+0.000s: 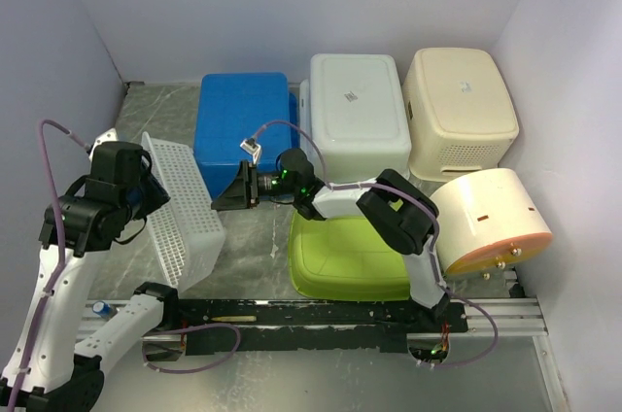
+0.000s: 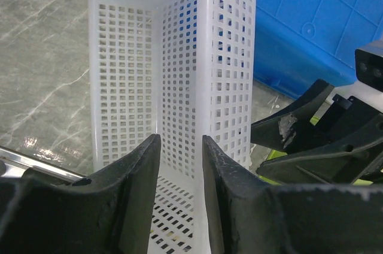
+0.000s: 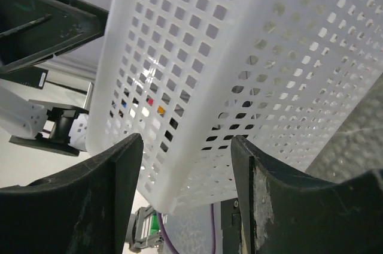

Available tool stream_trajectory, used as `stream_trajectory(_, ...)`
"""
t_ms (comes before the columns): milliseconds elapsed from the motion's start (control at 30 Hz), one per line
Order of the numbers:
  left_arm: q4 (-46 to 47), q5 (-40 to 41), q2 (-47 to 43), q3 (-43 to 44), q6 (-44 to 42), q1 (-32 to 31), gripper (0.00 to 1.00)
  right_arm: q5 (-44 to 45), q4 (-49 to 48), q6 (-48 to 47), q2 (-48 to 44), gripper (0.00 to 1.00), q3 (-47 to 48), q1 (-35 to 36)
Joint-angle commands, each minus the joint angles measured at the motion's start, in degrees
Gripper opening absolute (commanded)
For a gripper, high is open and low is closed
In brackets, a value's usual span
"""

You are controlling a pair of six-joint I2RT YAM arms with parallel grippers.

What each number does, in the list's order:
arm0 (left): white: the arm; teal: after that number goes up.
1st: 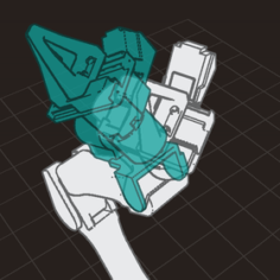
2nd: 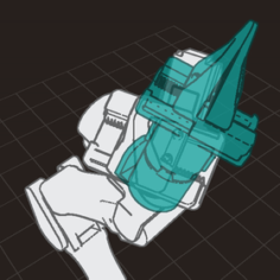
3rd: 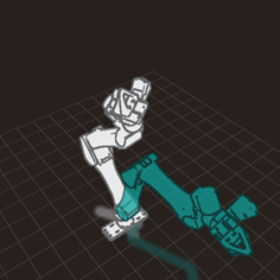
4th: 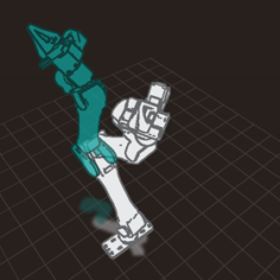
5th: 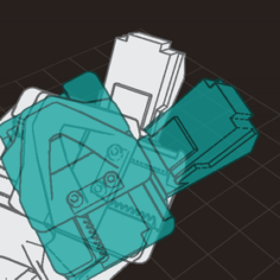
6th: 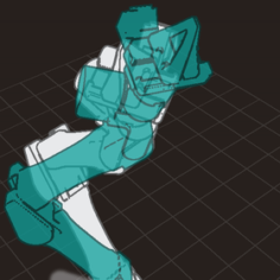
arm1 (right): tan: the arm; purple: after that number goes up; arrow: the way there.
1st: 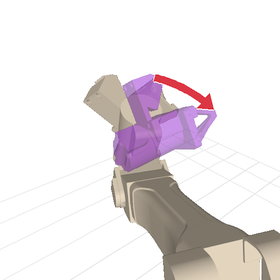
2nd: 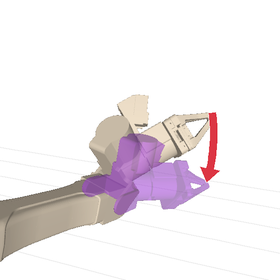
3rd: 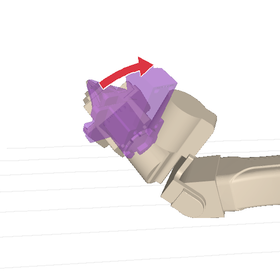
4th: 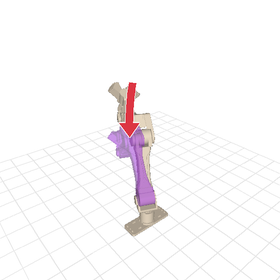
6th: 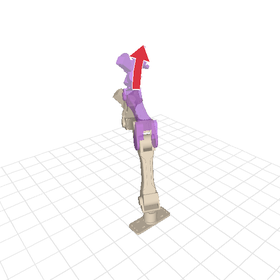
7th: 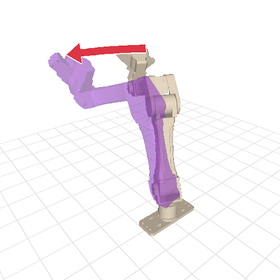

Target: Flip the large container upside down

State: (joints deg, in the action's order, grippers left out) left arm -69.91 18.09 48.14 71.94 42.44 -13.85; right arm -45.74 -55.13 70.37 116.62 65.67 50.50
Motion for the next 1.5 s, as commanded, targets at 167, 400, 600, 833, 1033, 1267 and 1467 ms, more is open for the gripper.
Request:
stream_trajectory(167, 1.51, 0.51, 0.72, 3.18, -0.78, 0.4, 0.74, -3.01, -1.68, 0.59, 2.22, 0.64, 3.42, 0.79)
stream_trajectory(400, 3.37, -2.78, 3.38, 1.86, -2.13, 0.4, 0.86, -4.44, -3.5, 2.47, 4.14, 0.64, 6.31, 2.7)
stream_trajectory(600, -3.86, 5.07, 5.86, 1.8, 0.99, 0.4, 0.78, -4.76, -3.14, 2.99, 5.34, 0.64, 8.43, 4.13)
stream_trajectory(833, -3.18, 4.77, 3.99, 0.36, 1.87, 0.4, 0.37, -4.81, -4.0, 3.91, 6.07, 0.64, 9.65, 5.24)
stream_trajectory(1033, 0.14, 3.71, 3.81, -0.27, 3.26, 0.4, 0.07, -4.89, -4.86, 3.89, 5.04, 0.63, 9.13, 5.47)
stream_trajectory(1267, 2.93, 7.03, 6.02, 5.43, 0.51, 0.49, 0.07, -6.27, -5.93, 4.38, 5.16, 0.64, 12.26, 7.02)
stream_trajectory(1467, 10.71, -0.52, 12.51, 10.53, -10.97, 5.24, 0.07, -6.78, -5.77, 5.31, 7.35, 0.65, 15.21, 8.14)
